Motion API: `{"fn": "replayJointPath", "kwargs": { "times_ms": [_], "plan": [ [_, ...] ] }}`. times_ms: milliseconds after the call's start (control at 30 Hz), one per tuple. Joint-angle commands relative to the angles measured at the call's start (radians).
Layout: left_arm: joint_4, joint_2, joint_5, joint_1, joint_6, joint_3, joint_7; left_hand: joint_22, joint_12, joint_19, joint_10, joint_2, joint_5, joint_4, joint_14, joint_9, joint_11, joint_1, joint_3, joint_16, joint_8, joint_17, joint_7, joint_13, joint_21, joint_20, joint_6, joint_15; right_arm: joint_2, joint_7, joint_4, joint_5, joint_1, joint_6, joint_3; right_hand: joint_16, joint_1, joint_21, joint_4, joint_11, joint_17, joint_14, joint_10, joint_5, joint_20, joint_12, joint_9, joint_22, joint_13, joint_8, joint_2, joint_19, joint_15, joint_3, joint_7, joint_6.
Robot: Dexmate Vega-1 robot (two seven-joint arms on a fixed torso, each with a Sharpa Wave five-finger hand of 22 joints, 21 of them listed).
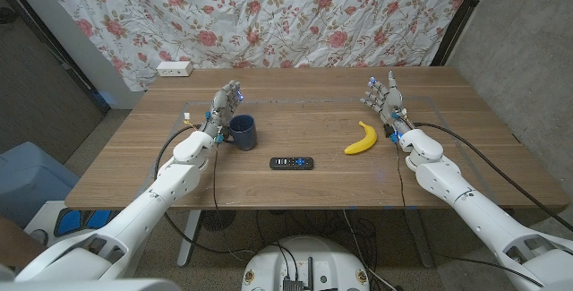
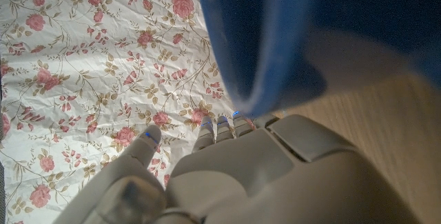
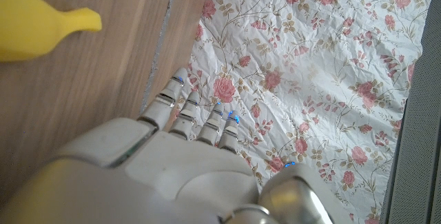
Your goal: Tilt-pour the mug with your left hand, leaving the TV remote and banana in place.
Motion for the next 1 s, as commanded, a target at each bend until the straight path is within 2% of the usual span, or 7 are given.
{"fn": "replayJointPath", "kwargs": {
  "times_ms": [33, 700, 1000],
  "plan": [
    [0.030, 0.018, -0.009, -0.007, -0.002, -0.014, -0.016, 0.003, 0.006, -0.005, 0.001, 0.076, 0.004, -0.010, -0.003, 0.003, -0.002, 0.009, 0.009, 0.003, 0.006, 0.001, 0.008, 0.002, 0.005, -0.014, 0.007, -0.002, -0.001, -0.001, -0.001, 0.000, 0.000, -0.001, 0.000, 0.005, -0.003, 0.006, 0.004, -0.002, 0.002, 0.006, 0.005, 0.005, 0.001, 0.005, 0.002, 0.005, 0.004, 0.004, 0.012, 0.004, -0.050, 0.000, -0.006, 0.001],
    [-0.069, 0.111, -0.050, 0.070, 0.038, -0.078, -0.003, 0.002, 0.006, 0.003, 0.012, 0.059, -0.003, -0.048, 0.004, 0.002, -0.010, 0.027, 0.011, 0.000, 0.006, -0.001, 0.000, 0.001, 0.005, -0.017, 0.013, -0.011, -0.001, -0.002, -0.004, 0.000, -0.001, -0.001, 0.000, 0.005, -0.003, 0.006, 0.004, -0.002, 0.002, 0.006, 0.004, 0.005, 0.001, 0.005, 0.002, 0.005, 0.004, 0.004, 0.011, 0.004, -0.051, 0.000, -0.006, 0.001],
    [-0.084, 0.147, -0.075, 0.094, 0.049, -0.092, -0.052, 0.000, 0.006, 0.007, 0.024, 0.034, -0.012, -0.098, 0.010, 0.002, -0.023, 0.049, 0.014, -0.001, 0.010, -0.001, -0.011, 0.001, 0.002, -0.024, 0.024, -0.026, -0.001, -0.001, -0.002, 0.000, 0.000, -0.001, 0.000, 0.005, -0.003, 0.006, 0.004, -0.003, 0.002, 0.006, 0.005, 0.005, 0.001, 0.005, 0.002, 0.005, 0.004, 0.004, 0.011, 0.004, -0.051, 0.000, -0.006, 0.001]
  ]
}}
